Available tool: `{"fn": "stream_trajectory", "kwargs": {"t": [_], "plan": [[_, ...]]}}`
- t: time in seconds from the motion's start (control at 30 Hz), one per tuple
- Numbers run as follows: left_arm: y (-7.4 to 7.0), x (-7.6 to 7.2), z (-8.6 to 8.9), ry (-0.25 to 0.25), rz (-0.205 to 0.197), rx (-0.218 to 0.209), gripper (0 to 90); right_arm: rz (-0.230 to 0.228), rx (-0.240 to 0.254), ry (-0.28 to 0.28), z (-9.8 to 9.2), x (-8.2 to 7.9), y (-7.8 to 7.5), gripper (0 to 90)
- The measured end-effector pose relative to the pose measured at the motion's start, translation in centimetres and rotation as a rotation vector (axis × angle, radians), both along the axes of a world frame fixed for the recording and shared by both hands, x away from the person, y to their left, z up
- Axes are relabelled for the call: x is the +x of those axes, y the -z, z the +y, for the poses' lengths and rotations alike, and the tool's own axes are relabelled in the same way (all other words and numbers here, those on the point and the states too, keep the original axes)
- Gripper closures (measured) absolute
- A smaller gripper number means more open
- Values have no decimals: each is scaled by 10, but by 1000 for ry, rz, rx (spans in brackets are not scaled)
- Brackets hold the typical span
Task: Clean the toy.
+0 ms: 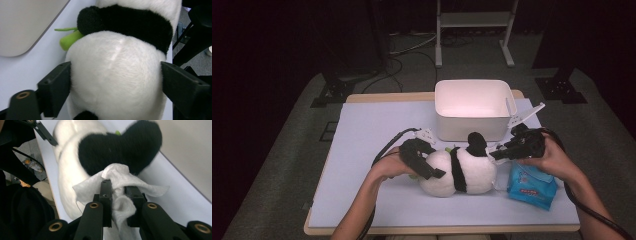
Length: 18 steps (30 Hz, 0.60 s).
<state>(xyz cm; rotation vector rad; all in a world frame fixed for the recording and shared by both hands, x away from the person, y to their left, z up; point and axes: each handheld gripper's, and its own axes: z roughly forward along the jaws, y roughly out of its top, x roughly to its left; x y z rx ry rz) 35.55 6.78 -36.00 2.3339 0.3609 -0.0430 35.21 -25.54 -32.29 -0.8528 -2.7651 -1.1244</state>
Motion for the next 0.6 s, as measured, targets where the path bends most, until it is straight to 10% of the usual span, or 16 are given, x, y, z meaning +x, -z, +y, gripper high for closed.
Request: {"fn": "stream_trajectory", "kwargs": {"t": [0.6], "plan": [[-16,-8,-6,5,-94,29,376,-41,-1,-84,42,0,-16,775]]}}
